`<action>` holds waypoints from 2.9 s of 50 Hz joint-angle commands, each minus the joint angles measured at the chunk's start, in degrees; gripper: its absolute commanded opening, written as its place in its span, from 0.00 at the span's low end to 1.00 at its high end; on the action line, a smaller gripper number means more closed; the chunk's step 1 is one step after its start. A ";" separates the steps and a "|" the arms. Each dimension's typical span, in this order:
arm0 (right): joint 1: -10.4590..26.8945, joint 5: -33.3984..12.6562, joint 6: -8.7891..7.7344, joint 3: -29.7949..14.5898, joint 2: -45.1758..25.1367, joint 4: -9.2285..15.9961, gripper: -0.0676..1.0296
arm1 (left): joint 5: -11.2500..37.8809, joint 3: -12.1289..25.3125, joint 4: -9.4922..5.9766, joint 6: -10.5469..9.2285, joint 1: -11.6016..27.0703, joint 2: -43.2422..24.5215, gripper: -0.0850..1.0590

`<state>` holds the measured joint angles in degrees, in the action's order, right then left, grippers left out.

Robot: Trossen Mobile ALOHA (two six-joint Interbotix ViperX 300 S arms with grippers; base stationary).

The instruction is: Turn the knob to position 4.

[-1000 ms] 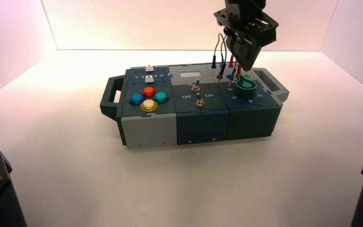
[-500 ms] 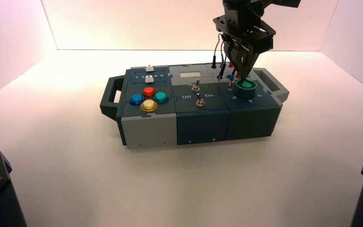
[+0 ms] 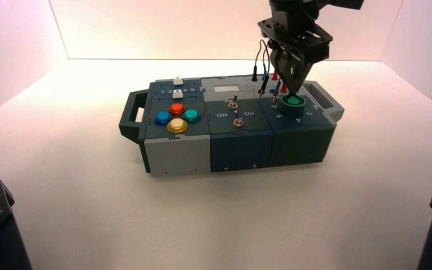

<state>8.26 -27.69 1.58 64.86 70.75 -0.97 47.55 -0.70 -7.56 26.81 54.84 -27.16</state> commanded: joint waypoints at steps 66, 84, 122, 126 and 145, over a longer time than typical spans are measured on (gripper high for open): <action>-0.44 0.35 0.26 -0.88 -0.79 0.00 0.04 | 2.29 -1.76 -0.18 0.70 4.66 -0.70 0.05; -0.44 0.44 0.26 -0.79 -0.79 0.09 0.04 | 2.29 -4.83 -0.18 0.70 5.27 0.18 0.05; -0.44 0.44 0.26 -0.79 -0.79 0.00 0.04 | 3.16 -6.06 -0.18 0.70 5.19 0.88 0.05; -0.44 0.44 0.26 -0.79 -0.79 0.00 0.04 | 3.16 -6.24 -0.18 0.70 5.19 0.88 0.05; -0.44 0.44 0.26 -0.79 -0.79 0.00 0.04 | 3.16 -7.38 -0.18 0.70 5.19 1.23 0.05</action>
<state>8.26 -27.69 1.58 64.86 70.84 -0.97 49.66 -5.80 -7.91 27.25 59.68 -25.31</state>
